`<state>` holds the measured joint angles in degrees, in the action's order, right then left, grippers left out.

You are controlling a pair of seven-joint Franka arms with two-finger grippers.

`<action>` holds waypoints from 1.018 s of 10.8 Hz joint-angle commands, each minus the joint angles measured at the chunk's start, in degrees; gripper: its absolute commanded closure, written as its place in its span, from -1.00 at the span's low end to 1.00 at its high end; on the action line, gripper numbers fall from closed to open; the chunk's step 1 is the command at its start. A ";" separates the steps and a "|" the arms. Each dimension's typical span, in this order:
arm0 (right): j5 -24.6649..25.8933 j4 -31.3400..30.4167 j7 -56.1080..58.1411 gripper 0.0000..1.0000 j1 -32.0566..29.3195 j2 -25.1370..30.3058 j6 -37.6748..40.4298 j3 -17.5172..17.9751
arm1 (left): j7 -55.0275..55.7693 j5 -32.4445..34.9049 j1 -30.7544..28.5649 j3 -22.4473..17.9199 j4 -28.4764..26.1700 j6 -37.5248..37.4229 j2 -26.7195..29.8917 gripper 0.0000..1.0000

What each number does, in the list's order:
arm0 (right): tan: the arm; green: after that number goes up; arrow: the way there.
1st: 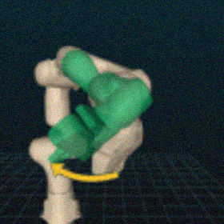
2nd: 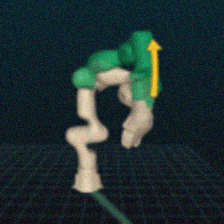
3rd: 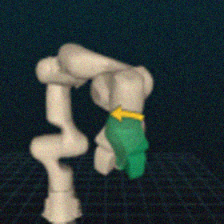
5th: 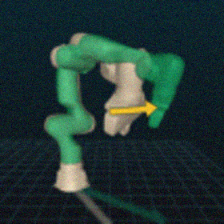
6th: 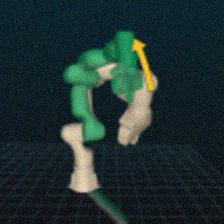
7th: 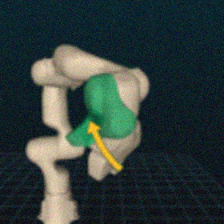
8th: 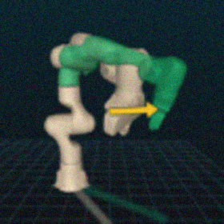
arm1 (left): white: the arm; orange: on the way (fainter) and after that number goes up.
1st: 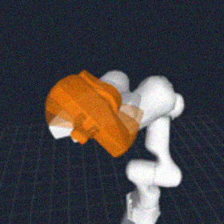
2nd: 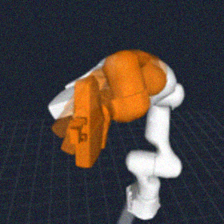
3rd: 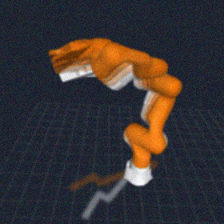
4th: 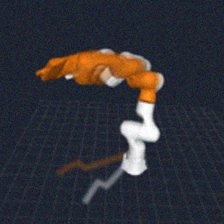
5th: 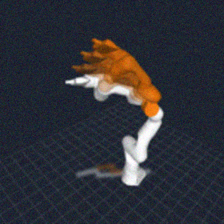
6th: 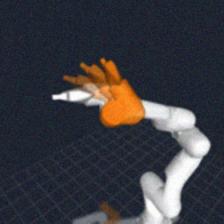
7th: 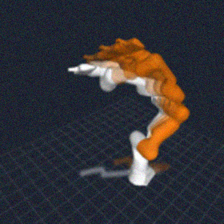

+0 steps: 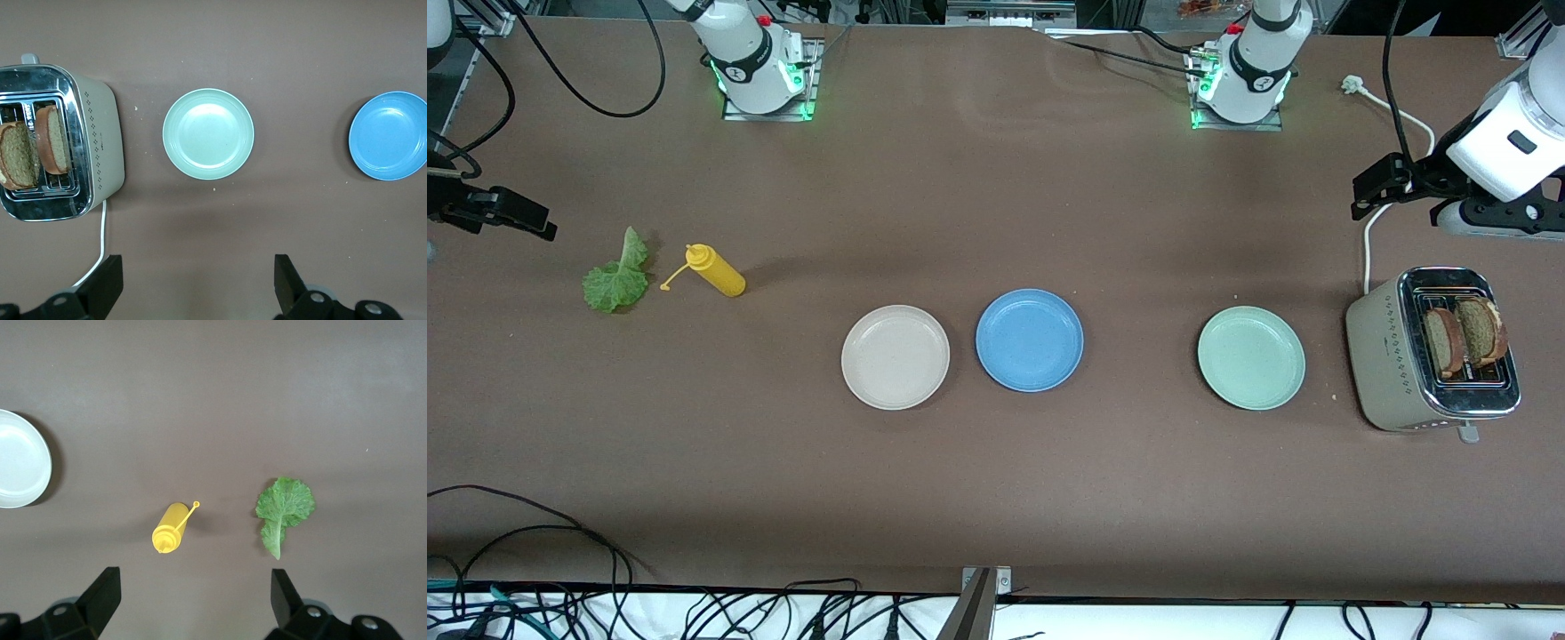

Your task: Make sandwich in blue plate with both arms

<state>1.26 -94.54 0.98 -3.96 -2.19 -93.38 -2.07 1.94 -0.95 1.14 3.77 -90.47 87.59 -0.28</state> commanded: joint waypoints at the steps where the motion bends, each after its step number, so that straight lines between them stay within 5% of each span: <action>1: 0.93 0.84 -0.36 -1.00 -0.08 -0.36 0.92 0.31 | -0.97 -0.98 -0.26 -0.08 0.03 0.03 0.46 -1.00; 11: 0.93 0.58 -0.27 -1.00 -0.17 0.61 1.01 0.14 | -0.53 -0.98 0.10 0.18 0.12 0.03 0.54 -1.00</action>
<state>1.42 -94.51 0.98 -3.96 -1.95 -93.33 -2.09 1.94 -0.95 1.15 4.04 -90.47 87.59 -0.28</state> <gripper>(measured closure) 0.000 0.000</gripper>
